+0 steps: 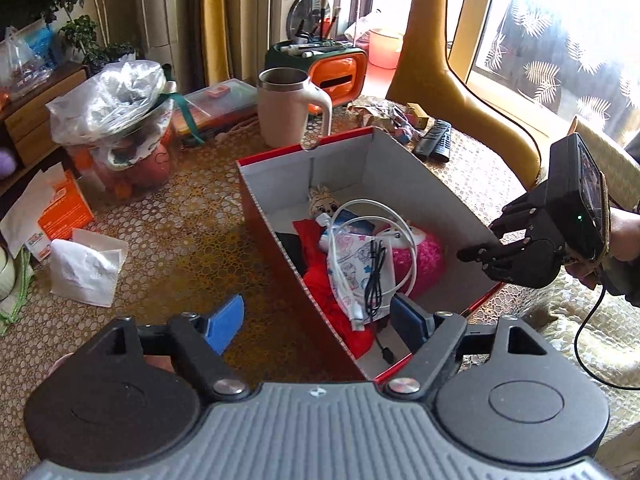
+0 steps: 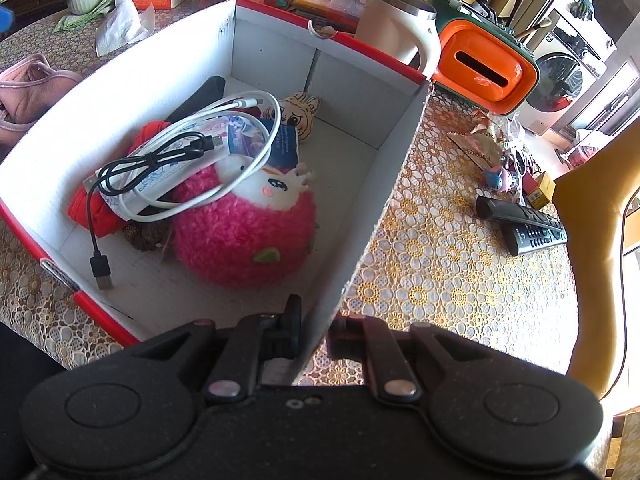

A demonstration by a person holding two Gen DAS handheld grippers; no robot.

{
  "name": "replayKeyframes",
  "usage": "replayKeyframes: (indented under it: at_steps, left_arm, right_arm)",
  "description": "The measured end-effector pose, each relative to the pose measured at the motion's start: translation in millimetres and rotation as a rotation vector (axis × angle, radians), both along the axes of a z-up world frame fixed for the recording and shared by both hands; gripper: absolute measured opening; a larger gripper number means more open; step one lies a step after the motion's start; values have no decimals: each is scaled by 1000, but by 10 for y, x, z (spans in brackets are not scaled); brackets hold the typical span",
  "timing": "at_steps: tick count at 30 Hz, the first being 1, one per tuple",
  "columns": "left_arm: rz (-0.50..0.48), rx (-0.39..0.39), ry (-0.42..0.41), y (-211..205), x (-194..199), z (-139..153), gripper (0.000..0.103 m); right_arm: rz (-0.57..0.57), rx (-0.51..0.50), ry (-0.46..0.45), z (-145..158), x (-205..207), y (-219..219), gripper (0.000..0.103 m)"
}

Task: Organize objects
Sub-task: 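Move the left gripper to the pink fleece headband and grasp it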

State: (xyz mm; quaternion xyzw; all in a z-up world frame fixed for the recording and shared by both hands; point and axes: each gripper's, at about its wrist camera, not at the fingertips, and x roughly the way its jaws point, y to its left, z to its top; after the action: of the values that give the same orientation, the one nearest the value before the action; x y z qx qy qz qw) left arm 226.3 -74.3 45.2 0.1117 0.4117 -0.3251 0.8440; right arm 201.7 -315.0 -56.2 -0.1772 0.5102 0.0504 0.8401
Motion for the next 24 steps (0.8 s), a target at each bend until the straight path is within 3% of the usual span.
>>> replayKeyframes:
  at_steps: [11, 15, 20, 24]
  left_arm:
    - [160, 31, -32, 847, -2, -92, 103]
    - [221, 64, -34, 1118, 54, -287, 103]
    - [228, 81, 30, 1324, 142, -643, 103]
    - [236, 110, 6, 1374, 216, -820, 103]
  right_arm:
    - [-2, -5, 5, 0, 3, 13, 11]
    - [-3, -7, 7, -3, -1, 13, 11]
    - [-5, -9, 10, -2, -5, 12, 11]
    - [-7, -8, 10, -3, -6, 11, 11]
